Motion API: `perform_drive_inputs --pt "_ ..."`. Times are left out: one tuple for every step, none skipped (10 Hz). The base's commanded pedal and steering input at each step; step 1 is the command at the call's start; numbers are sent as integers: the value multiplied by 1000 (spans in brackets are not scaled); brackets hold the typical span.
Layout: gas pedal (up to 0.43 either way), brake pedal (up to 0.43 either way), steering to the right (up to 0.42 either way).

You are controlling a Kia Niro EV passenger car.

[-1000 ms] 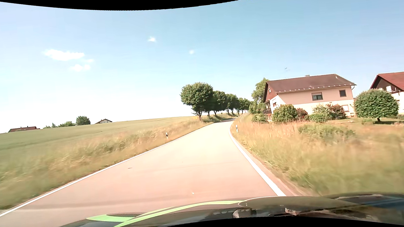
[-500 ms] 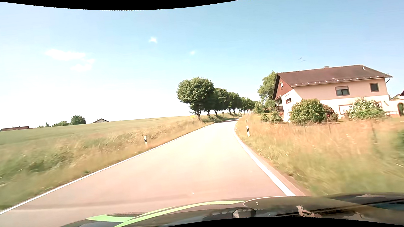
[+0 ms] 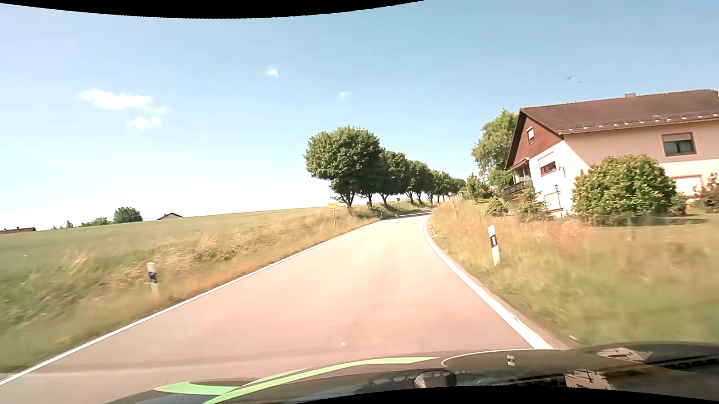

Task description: Follow the waypoints while adhering to traffic rules and regulations

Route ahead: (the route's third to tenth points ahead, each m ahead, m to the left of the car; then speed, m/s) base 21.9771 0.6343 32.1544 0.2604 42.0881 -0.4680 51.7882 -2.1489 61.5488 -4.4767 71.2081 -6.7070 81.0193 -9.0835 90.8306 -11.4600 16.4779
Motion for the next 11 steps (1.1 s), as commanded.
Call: perform_drive_inputs --pt "280 0 11" --pt "299 0 12" --pt "311 0 12" --pt "339 0 12" --pt "339 0 12" --pt "339 0 12" --pt "339 0 14" --pt "339 0 16" --pt "339 0 18" --pt "339 0 20" --pt "319 0 21"
